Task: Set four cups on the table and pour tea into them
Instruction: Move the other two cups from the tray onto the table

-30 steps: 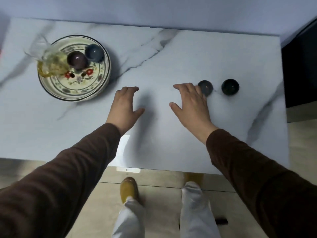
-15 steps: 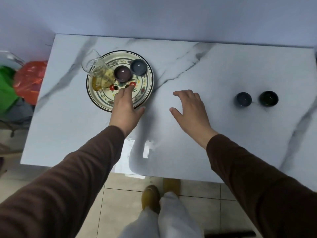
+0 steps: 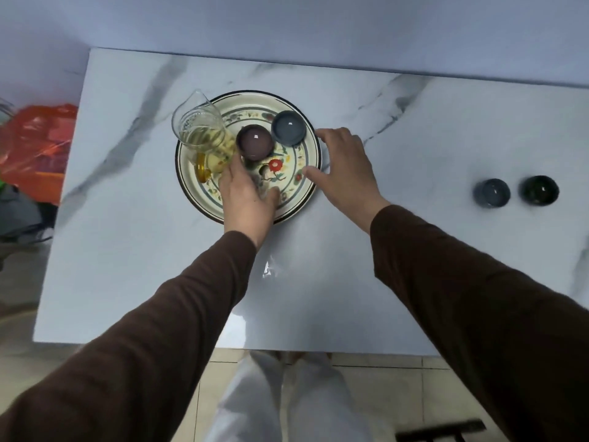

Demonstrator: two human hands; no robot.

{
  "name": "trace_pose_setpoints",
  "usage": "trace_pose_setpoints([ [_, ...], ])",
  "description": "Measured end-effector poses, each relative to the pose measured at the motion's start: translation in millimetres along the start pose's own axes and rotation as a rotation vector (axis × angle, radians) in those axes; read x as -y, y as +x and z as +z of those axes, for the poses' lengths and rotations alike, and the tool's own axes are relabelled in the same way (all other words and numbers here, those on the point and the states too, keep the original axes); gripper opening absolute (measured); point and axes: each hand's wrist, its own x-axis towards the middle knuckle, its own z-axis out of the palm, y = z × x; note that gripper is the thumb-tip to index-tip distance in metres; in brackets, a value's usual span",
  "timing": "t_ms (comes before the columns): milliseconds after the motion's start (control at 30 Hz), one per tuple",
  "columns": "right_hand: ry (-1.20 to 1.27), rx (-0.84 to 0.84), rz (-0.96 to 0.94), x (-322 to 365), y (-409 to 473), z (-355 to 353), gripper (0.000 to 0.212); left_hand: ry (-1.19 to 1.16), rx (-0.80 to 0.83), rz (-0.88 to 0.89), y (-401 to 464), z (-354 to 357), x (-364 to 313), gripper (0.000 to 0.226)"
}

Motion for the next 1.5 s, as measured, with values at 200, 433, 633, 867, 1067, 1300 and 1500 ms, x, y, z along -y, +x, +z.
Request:
trace_pose_setpoints([
  [200,-0.047,-0.001,-0.068,2.8,41.0,21.6,0.071,-0.052,-0.052,-0.061,11.5,16.2,-1.6,0.093],
  [433,-0.139,0.029,-0.176,3.7,72.4,34.1,0.081,-0.089,-0.167,-0.137,18.8,37.0,-14.7,0.09],
  [633,-0.083,0.034,-0.176,-0.3,79.0,31.7,0.065,-0.086,-0.285,-0.22,27.8,47.3,-22.4,0.079],
  [867,0.116,-0.006,-0.067,-1.2,68.8,13.7,0.066,-0.033,-0.435,-0.476,43.7,62.0,-45.0,0.077],
  [1067,0.196,-0.048,-0.049,-1.8,59.9,3.9,0.065,-0.027,-0.534,-0.571,57.9,74.0,-51.5,0.078],
  [1300,0.216,-0.063,-0.013,-15.2,52.5,0.1,0.065,0.06,-0.482,-0.496,61.9,78.0,-41.4,0.078],
  [1500,0.238,-0.057,0.012,-20.9,38.6,-7.0,0.065,0.119,-0.408,-0.361,52.6,65.6,-35.9,0.075],
])
